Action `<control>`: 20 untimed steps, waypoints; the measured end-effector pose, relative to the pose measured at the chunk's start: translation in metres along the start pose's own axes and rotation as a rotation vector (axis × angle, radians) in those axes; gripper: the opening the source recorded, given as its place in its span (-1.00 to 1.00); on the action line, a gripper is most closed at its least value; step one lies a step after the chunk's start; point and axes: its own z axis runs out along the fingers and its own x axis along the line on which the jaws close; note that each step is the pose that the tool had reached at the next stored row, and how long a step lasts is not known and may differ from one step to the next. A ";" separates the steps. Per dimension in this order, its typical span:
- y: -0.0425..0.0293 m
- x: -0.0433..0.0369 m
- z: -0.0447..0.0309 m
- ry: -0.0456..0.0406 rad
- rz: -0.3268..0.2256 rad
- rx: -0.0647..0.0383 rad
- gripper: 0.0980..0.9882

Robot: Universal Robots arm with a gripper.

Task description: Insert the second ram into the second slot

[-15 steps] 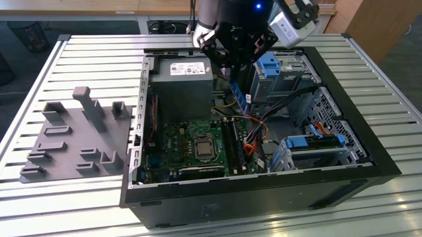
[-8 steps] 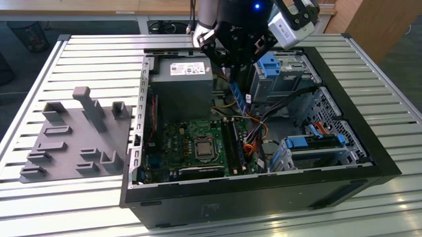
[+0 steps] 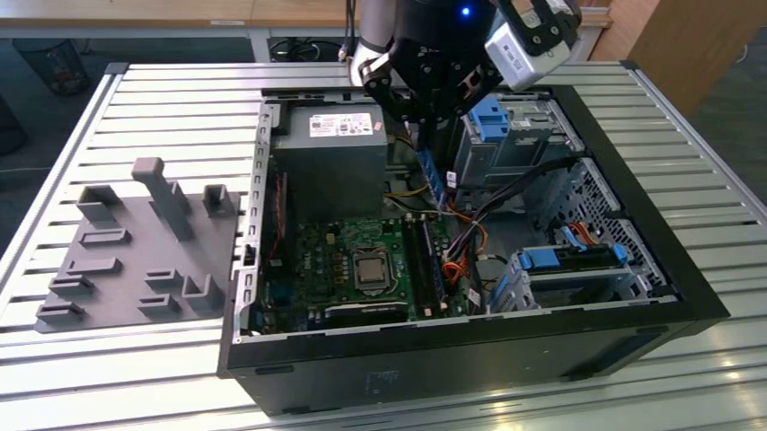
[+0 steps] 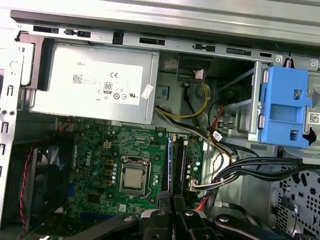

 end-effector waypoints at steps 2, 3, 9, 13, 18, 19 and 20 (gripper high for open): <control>0.0000 0.0000 0.0000 -0.0003 0.008 0.000 -0.91; 0.0000 0.0000 0.0000 -0.0005 0.012 0.000 -0.91; 0.0000 0.0000 0.0002 -0.0014 0.038 0.001 -0.91; 0.0000 0.0000 0.0008 -0.0018 0.049 0.001 -0.91; -0.0001 0.0000 0.0025 -0.0019 0.050 0.001 -0.91; -0.0001 0.0000 0.0028 -0.0019 0.050 0.001 -0.91; -0.0001 0.0000 0.0030 -0.0018 0.050 0.001 -0.91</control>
